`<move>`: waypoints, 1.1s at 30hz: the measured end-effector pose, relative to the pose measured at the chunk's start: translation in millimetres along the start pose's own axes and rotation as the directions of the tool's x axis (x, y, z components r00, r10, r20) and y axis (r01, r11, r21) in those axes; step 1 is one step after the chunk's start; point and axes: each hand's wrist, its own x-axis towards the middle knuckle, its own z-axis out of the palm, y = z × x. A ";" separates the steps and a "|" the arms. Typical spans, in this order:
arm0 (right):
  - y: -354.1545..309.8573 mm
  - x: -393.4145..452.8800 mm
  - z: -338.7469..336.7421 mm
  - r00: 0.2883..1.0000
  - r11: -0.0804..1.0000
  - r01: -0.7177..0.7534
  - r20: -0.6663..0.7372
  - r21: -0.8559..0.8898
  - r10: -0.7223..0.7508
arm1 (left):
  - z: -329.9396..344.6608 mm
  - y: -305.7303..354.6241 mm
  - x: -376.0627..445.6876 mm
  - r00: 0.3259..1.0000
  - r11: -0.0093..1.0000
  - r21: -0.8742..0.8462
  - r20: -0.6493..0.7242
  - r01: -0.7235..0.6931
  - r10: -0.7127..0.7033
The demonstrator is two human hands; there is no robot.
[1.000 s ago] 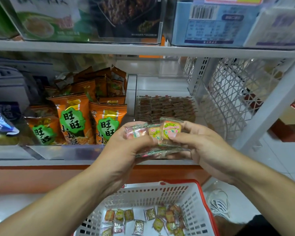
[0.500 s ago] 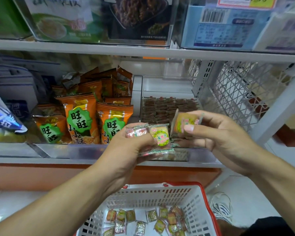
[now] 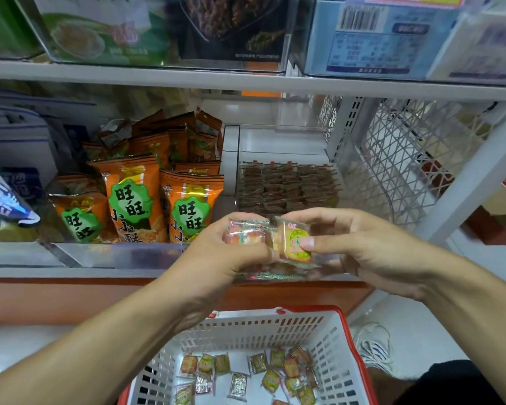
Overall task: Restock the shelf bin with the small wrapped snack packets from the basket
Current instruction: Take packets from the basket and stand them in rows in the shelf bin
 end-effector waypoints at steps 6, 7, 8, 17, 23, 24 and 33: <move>-1.5 0.9 0.1 0.999 0.988 -0.044 0.016 0.148 0.042 | 1.2 6.0 -1.3 0.994 0.977 -0.187 -0.018 0.101 -0.107; -3.5 0.7 -1.2 0.999 0.988 -0.024 -0.017 0.155 0.027 | 2.0 7.1 -0.8 0.989 0.965 -0.233 -0.055 0.119 -0.135; -5.6 0.0 -2.0 1.000 0.987 0.000 -0.029 0.159 0.005 | 2.9 8.3 -1.0 0.983 0.958 -0.254 -0.086 0.135 -0.161; 4.2 4.7 24.9 0.997 0.995 -0.060 0.052 0.080 0.056 | 0.0 13.0 -5.3 0.966 0.880 -0.407 0.020 0.244 -0.258; -3.7 3.0 19.8 0.997 0.989 -0.066 0.047 0.133 0.061 | -4.2 13.4 -3.4 0.976 0.872 -0.453 -0.015 0.189 -0.219; -4.2 2.7 19.8 0.995 0.986 -0.072 0.073 0.153 0.061 | -3.7 13.1 -3.9 0.976 0.881 -0.433 -0.007 0.191 -0.216; -1.9 6.2 21.4 0.990 0.944 -0.079 0.134 0.319 0.038 | -7.2 14.0 -9.9 0.974 0.915 -0.336 0.117 0.224 -0.196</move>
